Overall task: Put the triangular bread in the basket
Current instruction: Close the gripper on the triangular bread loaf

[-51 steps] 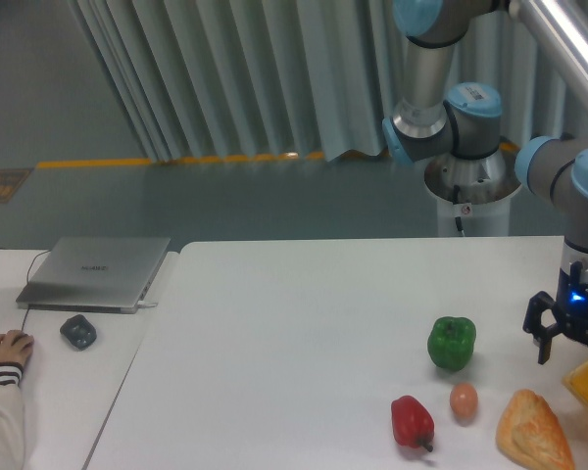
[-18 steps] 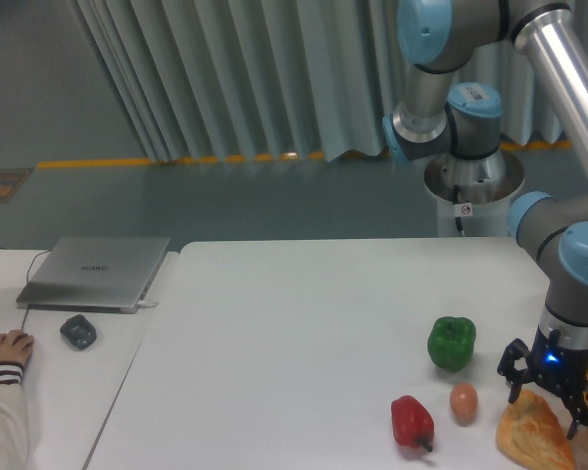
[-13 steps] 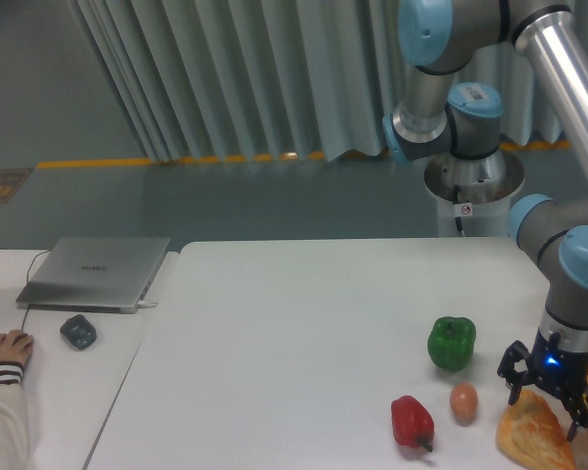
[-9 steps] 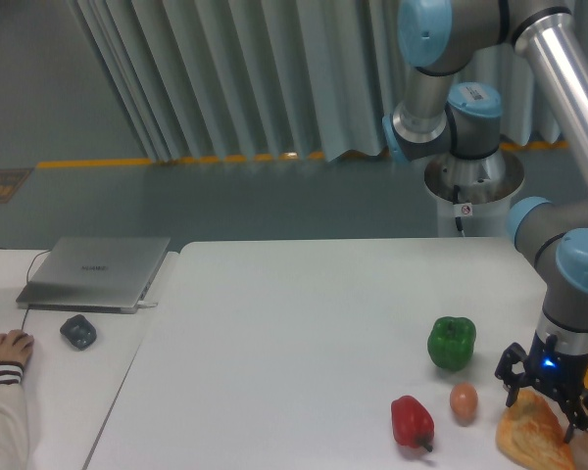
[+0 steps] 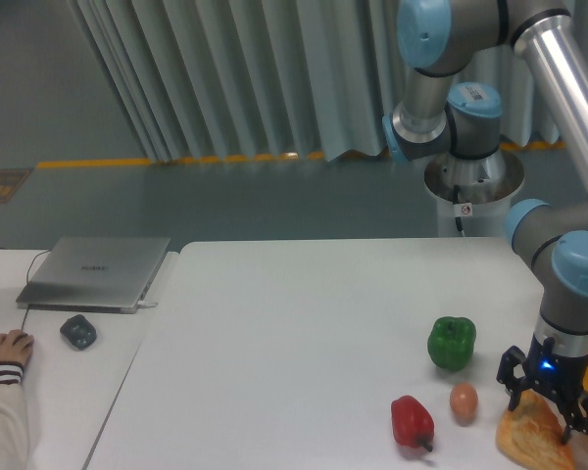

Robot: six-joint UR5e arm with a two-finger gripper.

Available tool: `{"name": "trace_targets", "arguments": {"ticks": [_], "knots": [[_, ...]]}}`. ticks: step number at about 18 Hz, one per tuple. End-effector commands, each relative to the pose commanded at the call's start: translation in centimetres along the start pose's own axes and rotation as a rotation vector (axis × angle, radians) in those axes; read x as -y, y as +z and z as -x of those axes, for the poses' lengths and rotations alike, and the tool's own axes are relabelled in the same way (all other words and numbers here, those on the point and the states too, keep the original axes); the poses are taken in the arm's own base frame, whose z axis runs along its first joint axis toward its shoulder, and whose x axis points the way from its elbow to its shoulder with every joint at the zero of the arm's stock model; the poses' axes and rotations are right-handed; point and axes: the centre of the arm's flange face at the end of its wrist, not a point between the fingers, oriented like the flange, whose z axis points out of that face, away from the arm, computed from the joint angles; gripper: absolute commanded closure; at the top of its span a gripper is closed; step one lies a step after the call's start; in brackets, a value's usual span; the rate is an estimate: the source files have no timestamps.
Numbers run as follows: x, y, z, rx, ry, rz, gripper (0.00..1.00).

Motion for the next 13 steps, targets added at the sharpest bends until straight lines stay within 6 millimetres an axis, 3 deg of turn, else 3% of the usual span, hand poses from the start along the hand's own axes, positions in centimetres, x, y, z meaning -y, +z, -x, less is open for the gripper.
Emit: {"name": "trace_targets", "arguments": {"ticks": [4, 5, 7, 12, 13], "knots": [[0.0, -0.3, 0.0, 0.005, -0.03, -0.001, 0.41], [0.0, -0.6, 0.1, 0.008, -0.041, -0.002, 0.53], [0.2, -1.3, 0.1, 0.017, -0.045, -0.01, 0.63], [1.0, -3.3, 0.7, 0.047, -0.042, -0.028, 0.64], [1.0, -3.3, 0.7, 0.047, -0.042, -0.028, 0.73]]}}
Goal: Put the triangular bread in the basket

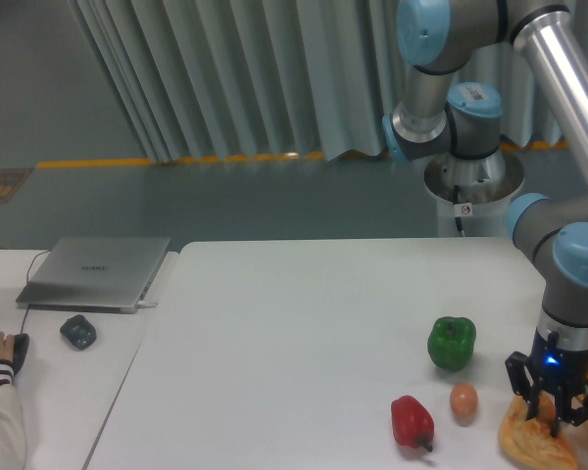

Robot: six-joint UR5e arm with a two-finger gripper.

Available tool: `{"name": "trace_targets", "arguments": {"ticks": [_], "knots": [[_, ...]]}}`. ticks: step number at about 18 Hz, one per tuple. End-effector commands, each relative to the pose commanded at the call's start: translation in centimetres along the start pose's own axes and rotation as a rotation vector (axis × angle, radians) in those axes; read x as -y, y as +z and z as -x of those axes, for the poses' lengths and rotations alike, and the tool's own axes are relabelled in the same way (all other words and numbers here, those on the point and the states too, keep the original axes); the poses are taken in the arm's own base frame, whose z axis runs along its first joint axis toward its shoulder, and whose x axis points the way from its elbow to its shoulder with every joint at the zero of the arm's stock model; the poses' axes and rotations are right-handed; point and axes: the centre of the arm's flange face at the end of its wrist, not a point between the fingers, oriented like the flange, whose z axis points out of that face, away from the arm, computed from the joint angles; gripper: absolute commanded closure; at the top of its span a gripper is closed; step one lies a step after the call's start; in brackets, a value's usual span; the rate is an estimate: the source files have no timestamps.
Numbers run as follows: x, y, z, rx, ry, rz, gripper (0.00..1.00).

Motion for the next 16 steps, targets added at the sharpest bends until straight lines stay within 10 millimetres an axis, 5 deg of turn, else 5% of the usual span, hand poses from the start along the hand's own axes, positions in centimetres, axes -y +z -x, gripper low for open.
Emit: {"name": "trace_targets", "arguments": {"ticks": [4, 16], "knots": [[0.1, -1.0, -0.2, 0.008, 0.002, -0.006, 0.73], [-1.7, -8.4, 1.3, 0.09, 0.074, 0.056, 0.72]]}}
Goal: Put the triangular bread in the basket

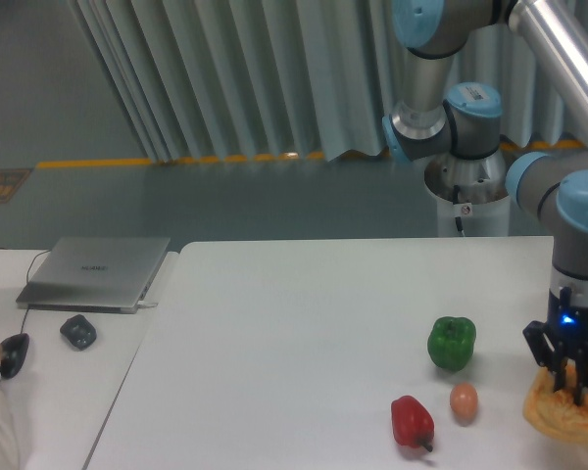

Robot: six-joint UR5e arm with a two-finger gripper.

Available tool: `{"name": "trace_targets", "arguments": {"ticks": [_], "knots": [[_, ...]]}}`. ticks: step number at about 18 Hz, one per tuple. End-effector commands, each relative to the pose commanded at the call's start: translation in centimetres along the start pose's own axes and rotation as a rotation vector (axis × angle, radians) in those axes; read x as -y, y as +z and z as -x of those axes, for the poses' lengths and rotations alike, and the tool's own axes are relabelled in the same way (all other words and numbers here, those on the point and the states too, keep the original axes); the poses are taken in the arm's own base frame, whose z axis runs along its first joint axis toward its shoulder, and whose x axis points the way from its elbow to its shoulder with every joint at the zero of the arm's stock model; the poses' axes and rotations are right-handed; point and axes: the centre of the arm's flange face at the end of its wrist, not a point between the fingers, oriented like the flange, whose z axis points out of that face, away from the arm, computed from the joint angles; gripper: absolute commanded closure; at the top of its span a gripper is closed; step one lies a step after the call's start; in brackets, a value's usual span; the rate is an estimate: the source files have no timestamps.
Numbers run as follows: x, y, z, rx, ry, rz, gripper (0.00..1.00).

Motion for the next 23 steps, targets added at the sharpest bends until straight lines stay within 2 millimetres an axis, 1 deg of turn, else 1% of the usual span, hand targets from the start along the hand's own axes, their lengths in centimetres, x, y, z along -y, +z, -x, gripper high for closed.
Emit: {"name": "trace_targets", "arguments": {"ticks": [1, 2, 6, 8, 10, 12, 14, 16, 17, 18, 19, 20, 21, 23], "knots": [[-0.2, -0.8, 0.7, 0.01, 0.015, -0.003, 0.72], [-0.3, -1.1, 0.9, 0.004, 0.027, 0.001, 0.72], [-2.3, -1.2, 2.5, 0.006, 0.122, 0.015, 0.72], [-4.1, -0.4, 3.6, 0.001, 0.172, 0.034, 0.7], [-5.2, 0.0, 4.0, 0.011, 0.239, 0.094, 0.7], [-5.4, 0.4, 4.0, 0.013, 0.249, 0.118, 0.69], [-5.3, 1.4, 4.1, 0.001, 0.246, 0.122, 0.66], [-5.8, 1.6, 4.4, 0.0, 0.248, 0.124, 0.65], [-5.8, 1.8, 4.5, -0.002, 0.249, 0.123, 0.58], [-5.8, 2.1, 4.5, -0.006, 0.249, 0.126, 0.41], [-5.8, 2.3, 4.5, -0.007, 0.246, 0.126, 0.34], [-5.8, 2.4, 4.4, -0.007, 0.249, 0.126, 0.19], [-5.7, 2.7, 4.2, -0.002, 0.249, 0.123, 0.0], [-5.8, 3.1, 3.9, 0.008, 0.247, 0.119, 0.0]]}}
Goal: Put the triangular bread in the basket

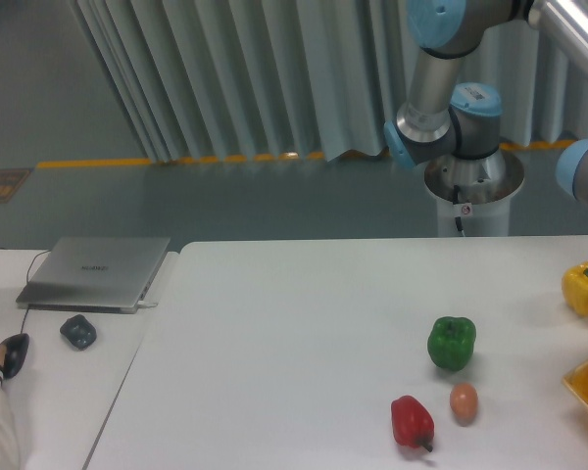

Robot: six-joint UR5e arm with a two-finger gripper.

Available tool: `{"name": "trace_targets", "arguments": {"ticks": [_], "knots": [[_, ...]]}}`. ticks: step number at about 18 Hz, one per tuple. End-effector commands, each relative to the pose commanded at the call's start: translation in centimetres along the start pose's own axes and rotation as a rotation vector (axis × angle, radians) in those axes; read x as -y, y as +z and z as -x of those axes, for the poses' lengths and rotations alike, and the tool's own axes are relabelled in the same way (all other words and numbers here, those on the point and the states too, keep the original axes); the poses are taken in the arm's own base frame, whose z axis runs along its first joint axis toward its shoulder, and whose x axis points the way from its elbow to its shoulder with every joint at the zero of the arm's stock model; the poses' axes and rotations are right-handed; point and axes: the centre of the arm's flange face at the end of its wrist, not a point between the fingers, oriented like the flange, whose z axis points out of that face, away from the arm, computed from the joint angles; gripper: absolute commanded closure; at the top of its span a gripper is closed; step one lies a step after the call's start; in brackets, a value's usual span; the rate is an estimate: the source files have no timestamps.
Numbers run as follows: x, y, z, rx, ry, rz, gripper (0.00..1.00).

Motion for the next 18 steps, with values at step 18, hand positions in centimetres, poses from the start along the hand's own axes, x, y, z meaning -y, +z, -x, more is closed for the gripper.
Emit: {"name": "trace_targets", "arguments": {"ticks": [18], "knots": [[5.8, -2.9, -4.7, 0.048, 0.16, 0.146, 0.0]]}}
